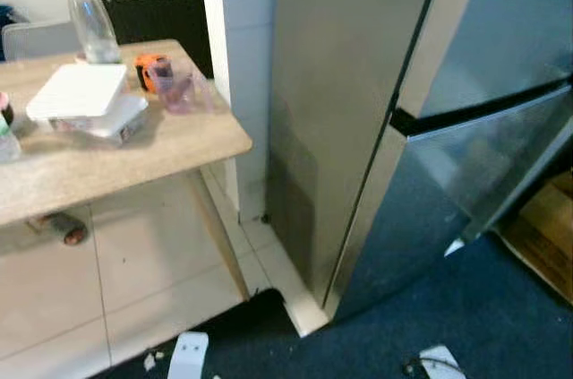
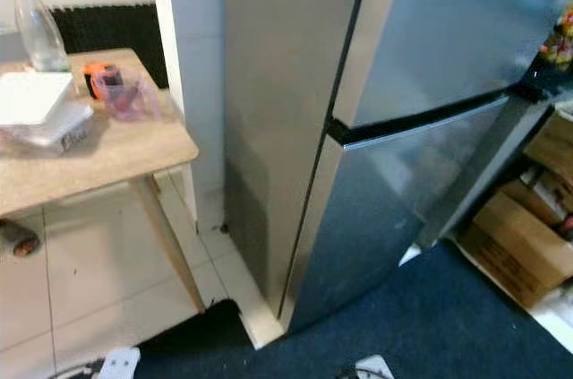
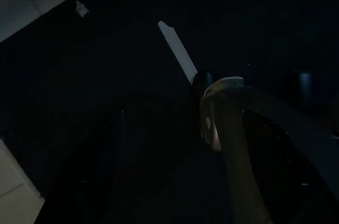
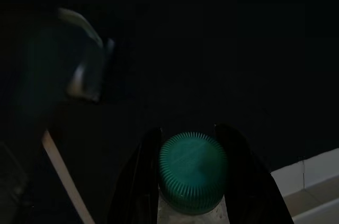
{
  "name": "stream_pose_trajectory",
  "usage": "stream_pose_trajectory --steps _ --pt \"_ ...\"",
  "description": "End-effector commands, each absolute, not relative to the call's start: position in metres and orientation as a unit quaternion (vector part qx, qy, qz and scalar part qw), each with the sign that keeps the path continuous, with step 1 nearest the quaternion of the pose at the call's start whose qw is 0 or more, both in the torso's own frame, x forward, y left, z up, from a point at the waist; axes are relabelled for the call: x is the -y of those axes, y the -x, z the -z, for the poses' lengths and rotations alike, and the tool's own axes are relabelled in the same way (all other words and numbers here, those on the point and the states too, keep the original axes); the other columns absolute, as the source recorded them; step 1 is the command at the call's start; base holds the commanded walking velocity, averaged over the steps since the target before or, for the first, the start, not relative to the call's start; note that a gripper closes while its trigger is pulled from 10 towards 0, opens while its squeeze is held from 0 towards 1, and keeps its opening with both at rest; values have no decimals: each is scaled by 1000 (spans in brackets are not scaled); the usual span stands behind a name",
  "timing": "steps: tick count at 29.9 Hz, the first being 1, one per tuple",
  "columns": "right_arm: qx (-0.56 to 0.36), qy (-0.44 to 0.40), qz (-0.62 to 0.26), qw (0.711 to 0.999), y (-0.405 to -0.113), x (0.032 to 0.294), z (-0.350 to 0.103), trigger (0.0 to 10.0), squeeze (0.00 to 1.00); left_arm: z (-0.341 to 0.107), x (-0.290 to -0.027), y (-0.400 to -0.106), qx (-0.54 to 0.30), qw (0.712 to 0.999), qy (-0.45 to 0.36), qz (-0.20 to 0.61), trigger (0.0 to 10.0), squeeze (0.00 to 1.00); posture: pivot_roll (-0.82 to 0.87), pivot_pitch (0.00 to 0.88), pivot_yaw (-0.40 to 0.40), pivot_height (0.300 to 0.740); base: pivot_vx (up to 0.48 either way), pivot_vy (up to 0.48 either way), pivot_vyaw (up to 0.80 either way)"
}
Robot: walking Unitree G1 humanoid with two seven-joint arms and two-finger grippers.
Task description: Restocking fridge
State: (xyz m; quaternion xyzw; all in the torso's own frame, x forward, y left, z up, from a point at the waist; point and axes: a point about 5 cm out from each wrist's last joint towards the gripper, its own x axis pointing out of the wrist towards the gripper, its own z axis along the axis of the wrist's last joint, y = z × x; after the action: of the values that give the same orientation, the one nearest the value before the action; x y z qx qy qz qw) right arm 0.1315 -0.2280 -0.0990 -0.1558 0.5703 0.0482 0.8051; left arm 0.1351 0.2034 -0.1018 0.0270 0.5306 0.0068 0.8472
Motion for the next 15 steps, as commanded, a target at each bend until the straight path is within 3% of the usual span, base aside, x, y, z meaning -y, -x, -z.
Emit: stream_pose_trajectory --steps 1,15 --pt "-573 161 -41 803 -131 234 98 10000 0 103 -200 -134 -532 847 -27 -1 10000 0 -62 0 -43 740 0 -281 0" --pt "-574 164 -44 801 -129 238 98 10000 0 103 -200 -133 -534 845 -25 0 10000 0 -61 0 -44 740 0 -19 0"
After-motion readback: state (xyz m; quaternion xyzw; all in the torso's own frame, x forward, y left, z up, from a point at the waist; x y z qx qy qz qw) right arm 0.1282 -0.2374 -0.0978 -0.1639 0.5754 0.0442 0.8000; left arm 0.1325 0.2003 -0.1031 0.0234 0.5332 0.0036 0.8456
